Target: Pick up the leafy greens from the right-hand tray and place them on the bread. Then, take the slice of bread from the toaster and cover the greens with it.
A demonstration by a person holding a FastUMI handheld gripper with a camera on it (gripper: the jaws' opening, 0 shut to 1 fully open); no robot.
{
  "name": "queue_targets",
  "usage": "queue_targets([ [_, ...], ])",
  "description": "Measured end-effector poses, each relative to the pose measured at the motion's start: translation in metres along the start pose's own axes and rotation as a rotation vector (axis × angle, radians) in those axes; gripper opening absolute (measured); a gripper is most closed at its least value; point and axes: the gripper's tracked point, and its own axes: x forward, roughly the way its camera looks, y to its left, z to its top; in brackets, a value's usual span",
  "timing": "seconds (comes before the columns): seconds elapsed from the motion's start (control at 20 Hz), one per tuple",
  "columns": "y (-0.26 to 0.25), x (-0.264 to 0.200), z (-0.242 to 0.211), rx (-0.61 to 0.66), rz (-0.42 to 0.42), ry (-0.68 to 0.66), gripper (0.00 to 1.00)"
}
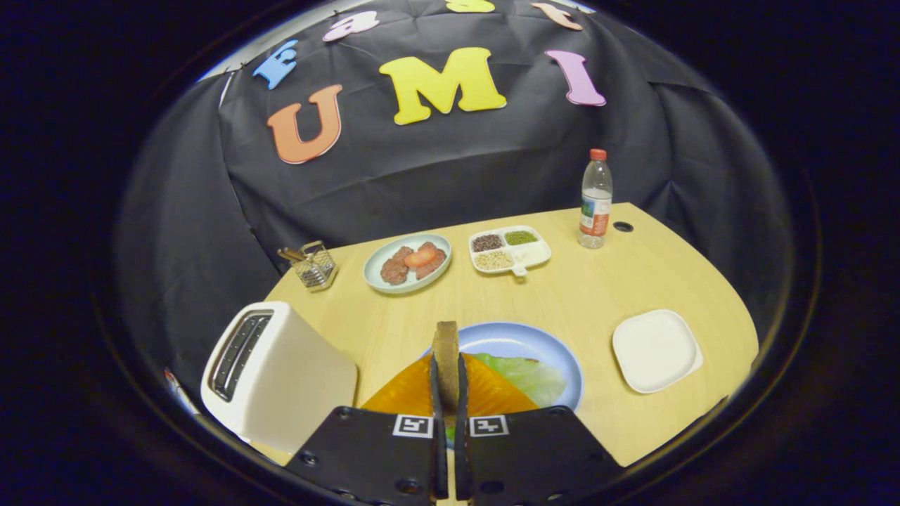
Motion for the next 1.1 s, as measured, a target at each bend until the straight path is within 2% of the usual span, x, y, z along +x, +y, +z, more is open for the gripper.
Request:
queue_targets([
  [0.45,-0.067,0.030,-0.034,0.051,-0.067,0.058,0.06],
  [0.6,-0.075,0.034,-0.040,0.071,-0.070,0.056,0.06],
  [0.65,-0.077,0.037,-0.043,0.066,-0.075,0.058,0.12],
  [0.75,-0.084,0.039,-0.049,0.043,-0.125,0.064,0.12],
  [0.9,-0.091,0.037,-0.053,-0.029,-0.217,0.051,0.31],
  [1.05,-0.080,0.026,-0.050,-0.075,-0.214,0.031,0.42],
  [1.1,-0.076,0.023,-0.050,-0.079,-0.211,0.034,0.53],
])
